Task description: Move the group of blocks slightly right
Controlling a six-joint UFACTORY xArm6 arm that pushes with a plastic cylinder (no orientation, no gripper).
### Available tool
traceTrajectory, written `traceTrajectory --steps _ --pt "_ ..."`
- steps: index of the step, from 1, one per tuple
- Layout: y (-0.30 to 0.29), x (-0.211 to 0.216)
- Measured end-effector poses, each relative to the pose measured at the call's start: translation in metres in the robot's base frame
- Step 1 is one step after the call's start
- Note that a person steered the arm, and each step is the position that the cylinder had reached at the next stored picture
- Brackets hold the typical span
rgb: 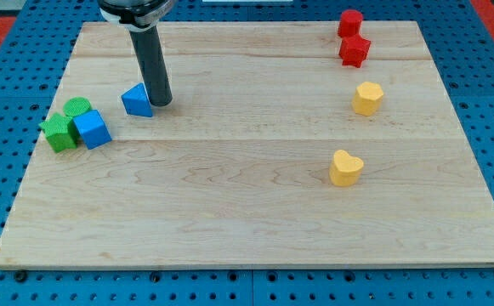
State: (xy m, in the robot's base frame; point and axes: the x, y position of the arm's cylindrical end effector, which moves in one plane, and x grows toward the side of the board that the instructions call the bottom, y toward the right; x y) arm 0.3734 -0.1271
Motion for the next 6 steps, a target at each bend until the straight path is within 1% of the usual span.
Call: traceTrajectory --steps 2,3,4,6 --pt "-0.028 0.000" --pt "-0.058 0.000" --pt "-0.048 -0.001" --pt "-0.014 -0.037"
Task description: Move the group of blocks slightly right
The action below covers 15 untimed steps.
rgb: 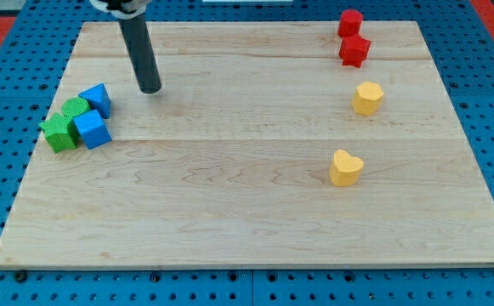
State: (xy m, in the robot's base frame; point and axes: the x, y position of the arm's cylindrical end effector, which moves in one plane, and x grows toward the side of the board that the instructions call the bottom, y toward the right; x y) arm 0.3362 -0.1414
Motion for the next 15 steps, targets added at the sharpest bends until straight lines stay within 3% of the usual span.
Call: traceTrajectory --steps 1,2,3,4,5,6,7,15 --pt "-0.050 -0.027" --pt "-0.164 -0.015" --pt "-0.164 -0.015" --pt "-0.163 0.050" --pt "-0.163 0.148" --pt "-0.160 0.161" --pt "-0.152 0.126" --pt "-0.130 0.122"
